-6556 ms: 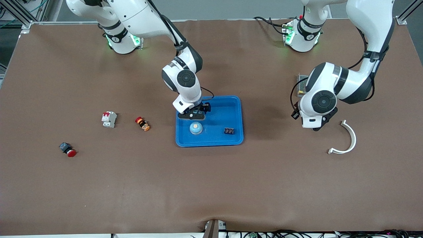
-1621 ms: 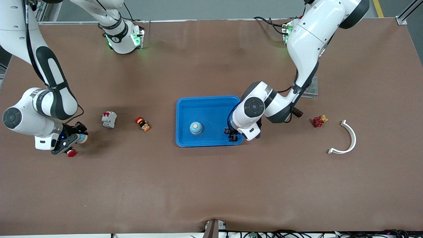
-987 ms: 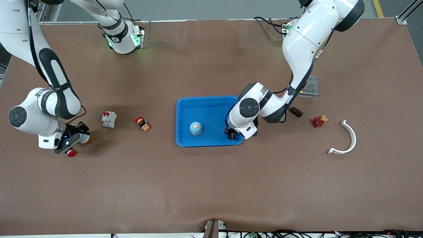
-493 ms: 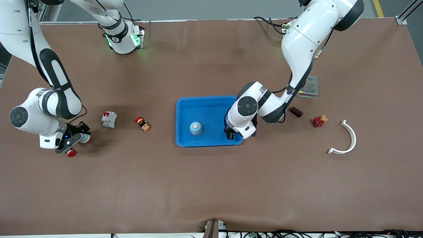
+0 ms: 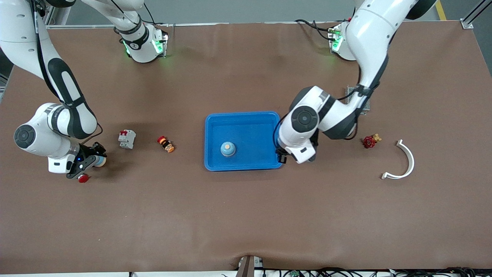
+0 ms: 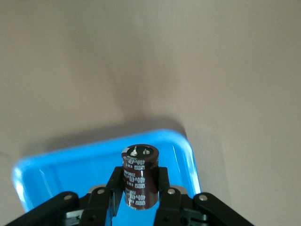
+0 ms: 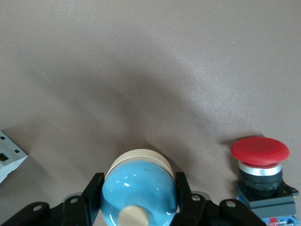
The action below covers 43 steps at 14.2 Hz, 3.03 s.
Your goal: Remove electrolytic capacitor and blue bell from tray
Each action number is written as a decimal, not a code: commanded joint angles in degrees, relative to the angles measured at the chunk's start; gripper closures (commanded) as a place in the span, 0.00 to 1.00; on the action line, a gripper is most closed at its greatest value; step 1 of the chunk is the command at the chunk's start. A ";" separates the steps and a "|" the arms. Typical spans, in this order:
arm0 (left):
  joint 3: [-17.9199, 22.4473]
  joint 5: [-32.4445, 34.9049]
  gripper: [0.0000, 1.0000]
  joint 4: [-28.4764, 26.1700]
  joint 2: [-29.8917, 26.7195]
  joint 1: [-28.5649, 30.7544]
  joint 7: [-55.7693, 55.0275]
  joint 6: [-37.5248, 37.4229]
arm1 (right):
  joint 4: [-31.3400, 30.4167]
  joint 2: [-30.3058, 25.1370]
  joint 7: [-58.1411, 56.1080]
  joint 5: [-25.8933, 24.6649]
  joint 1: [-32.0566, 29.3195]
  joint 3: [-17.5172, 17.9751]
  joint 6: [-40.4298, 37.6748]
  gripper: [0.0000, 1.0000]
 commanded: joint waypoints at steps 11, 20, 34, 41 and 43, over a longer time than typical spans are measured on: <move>-0.29 0.55 1.00 -14.59 -12.67 18.17 38.62 -7.63 | -0.10 0.10 -0.26 2.90 -1.08 1.27 0.38 0.00; -0.11 9.24 1.00 -14.94 -7.50 30.83 59.56 -2.37 | 8.60 -7.89 11.49 3.17 2.43 1.18 -21.40 0.00; -0.02 11.10 0.95 -17.32 -1.42 36.73 66.16 7.66 | 14.41 -18.54 67.63 4.22 24.04 1.36 -34.78 0.00; -0.02 11.10 0.07 -16.70 -0.72 36.64 66.07 8.01 | 16.08 -16.96 89.99 4.58 36.71 1.27 -27.68 0.00; -0.11 11.10 0.00 -16.61 -1.42 36.47 66.07 7.75 | 16.16 -15.29 92.63 4.58 38.29 1.27 -24.16 0.00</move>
